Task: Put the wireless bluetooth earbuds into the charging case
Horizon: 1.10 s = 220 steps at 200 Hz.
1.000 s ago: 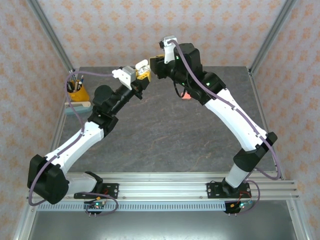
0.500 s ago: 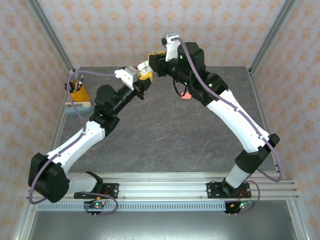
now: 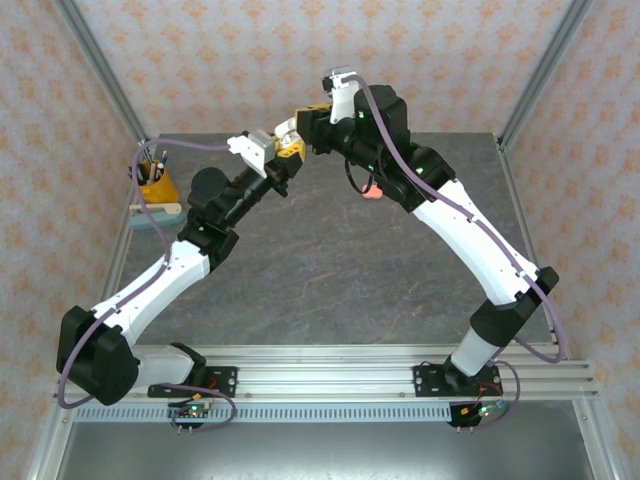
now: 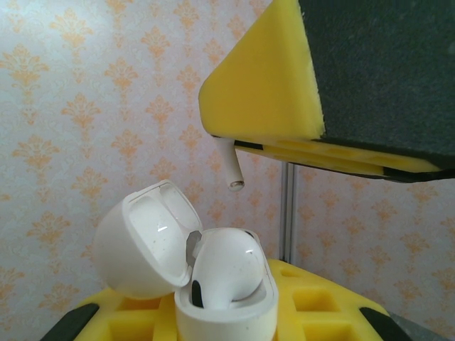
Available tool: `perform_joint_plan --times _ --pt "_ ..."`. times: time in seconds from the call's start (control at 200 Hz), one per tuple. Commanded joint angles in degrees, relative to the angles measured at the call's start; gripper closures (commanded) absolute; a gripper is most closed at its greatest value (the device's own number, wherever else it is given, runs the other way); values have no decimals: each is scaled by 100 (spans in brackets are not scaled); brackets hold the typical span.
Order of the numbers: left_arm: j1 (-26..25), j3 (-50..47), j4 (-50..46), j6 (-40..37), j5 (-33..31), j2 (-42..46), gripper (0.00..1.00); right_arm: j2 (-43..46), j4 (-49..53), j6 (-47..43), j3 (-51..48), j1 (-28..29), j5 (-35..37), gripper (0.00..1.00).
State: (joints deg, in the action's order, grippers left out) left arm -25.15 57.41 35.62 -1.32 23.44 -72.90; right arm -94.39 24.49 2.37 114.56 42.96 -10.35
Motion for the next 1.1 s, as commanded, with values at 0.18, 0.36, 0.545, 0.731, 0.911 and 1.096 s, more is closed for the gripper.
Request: perform_joint_plan --times 0.18,0.36,0.545,0.731,0.911,1.096 --pt "-43 245 140 8 56 72 100 -44 -155 129 -148 -9 -73 76" --pt "-43 254 134 -2 74 91 100 -76 -155 145 -158 -7 -76 76" --pt "-43 262 117 0 82 104 100 -140 -127 156 -140 -12 -99 76" --pt "-43 276 120 -17 58 114 100 -129 -111 135 -194 -7 -160 76" --pt "-43 281 112 -68 33 126 100 -2 -124 -31 -389 -8 -195 77" --pt "-41 285 70 -152 3 158 100 226 -211 -292 -685 -15 -194 78"
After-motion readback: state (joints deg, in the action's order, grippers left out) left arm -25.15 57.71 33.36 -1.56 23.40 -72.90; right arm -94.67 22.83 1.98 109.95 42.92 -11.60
